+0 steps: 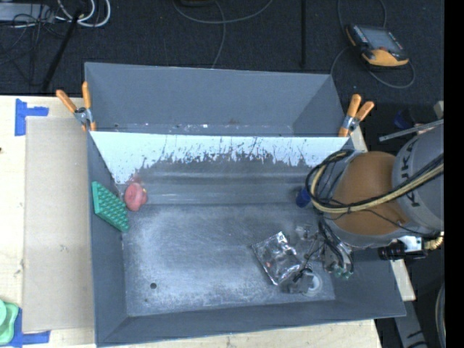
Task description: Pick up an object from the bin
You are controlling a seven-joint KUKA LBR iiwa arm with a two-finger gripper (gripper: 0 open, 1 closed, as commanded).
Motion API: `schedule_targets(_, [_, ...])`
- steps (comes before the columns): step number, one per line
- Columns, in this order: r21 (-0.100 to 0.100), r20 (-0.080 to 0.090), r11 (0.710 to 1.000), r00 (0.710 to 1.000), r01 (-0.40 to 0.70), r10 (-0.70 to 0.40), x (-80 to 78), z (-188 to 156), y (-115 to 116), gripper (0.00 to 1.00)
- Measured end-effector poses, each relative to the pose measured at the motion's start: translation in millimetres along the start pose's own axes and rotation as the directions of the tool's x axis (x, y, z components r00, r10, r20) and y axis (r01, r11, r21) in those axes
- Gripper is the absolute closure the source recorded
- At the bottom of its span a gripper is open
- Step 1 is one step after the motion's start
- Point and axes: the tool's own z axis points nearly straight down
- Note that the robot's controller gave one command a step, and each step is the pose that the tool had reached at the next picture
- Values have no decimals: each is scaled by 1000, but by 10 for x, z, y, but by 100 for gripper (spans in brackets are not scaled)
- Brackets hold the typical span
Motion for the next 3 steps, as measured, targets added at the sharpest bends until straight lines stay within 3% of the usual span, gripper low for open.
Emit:
schedule_targets(1, [-1,2,981,981,-192,192,407,-3,423,0])
schedule_targets(2, [-1,2,972,972,-234,234,374,-1,773,0])
schedule_targets(3, [0,3,973,973,-233,233,370,-6,761,100])
